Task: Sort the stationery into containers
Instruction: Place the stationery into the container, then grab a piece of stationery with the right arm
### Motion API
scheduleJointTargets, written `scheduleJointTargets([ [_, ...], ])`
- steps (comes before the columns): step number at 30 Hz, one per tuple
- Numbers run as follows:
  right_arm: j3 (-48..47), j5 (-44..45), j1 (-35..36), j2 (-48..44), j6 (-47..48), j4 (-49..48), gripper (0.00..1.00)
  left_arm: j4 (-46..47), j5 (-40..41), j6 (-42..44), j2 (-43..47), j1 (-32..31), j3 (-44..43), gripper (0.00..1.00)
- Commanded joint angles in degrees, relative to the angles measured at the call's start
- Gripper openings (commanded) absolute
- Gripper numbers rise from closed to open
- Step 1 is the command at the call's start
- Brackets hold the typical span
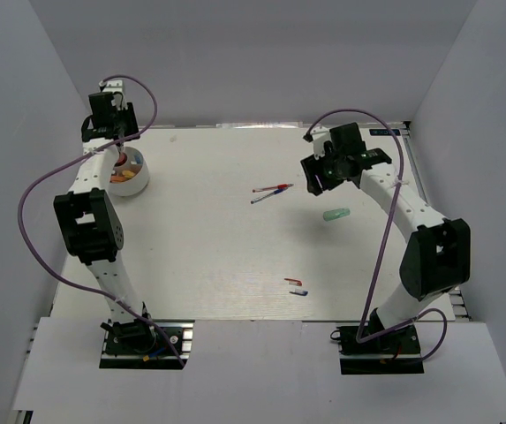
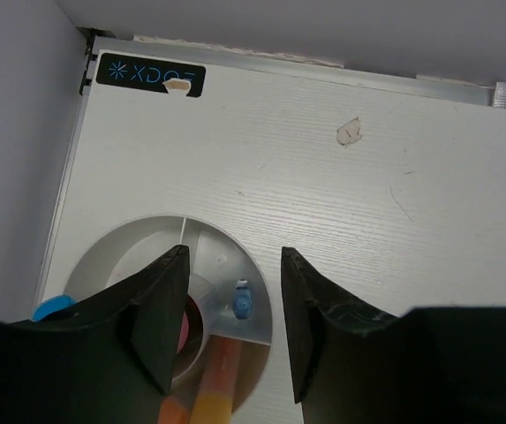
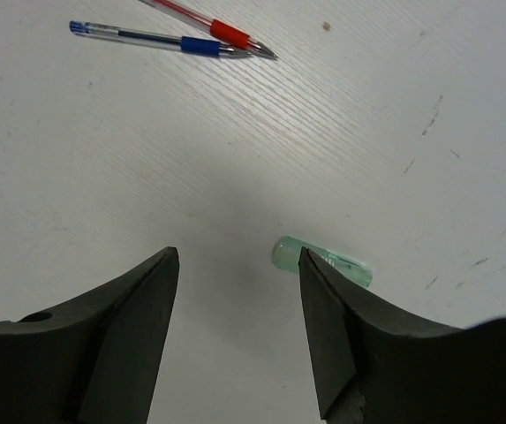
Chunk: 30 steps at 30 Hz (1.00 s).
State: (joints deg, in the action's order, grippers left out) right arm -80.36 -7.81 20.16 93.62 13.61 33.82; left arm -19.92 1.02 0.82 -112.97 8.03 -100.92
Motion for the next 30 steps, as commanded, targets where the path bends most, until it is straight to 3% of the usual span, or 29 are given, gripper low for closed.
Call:
scheduleJointTargets([
  [1, 1.0, 2.6, -1.5, -3.6, -0.9, 1.2, 0.62, 1.1, -3.2, -0.2, 5.6, -0.1, -1.6, 0.56],
  [6, 2.8, 7.6, -3.5, -3.4, -4.6, 1.8, 0.55, 4.0, -9.2, 0.9, 11.3, -1.3, 0.5, 0.57],
  [9, 3.0, 7.6, -5.0, -0.8, -2.8, 5.5, 0.54, 2.8, -19.2, 3.8, 14.1, -1.9, 0.8, 0.63],
  [12, 5.0, 3.6, -5.7, -0.1, 6.1, 7.9, 0.57, -1.4, -29.1, 6.5, 15.1, -1.9, -0.1, 0.63],
  [13, 6.3, 2.6, -5.8, -0.4, 9.2, 6.8, 0.58, -2.6, -35.4, 8.0, 15.3, -1.9, -0.1, 0.63],
  [16, 9.1, 3.1, -7.0, -0.5, 18.6, 4.1, 0.59, -5.8, -44.1, 10.9, 15.7, -1.9, 0.6, 0.64],
  [21, 4.7, 1.0, -7.3, 5.9, 28.2, 7.6, 0.61, -6.3, -51.1, 10.9, 16.5, -2.4, 2.6, 0.64],
  [30, 2.7, 2.9, -7.2, 13.6, 41.8, 4.8, 0.63, -5.5, -53.0, 11.0, 18.5, -2.9, 6.4, 0.64],
])
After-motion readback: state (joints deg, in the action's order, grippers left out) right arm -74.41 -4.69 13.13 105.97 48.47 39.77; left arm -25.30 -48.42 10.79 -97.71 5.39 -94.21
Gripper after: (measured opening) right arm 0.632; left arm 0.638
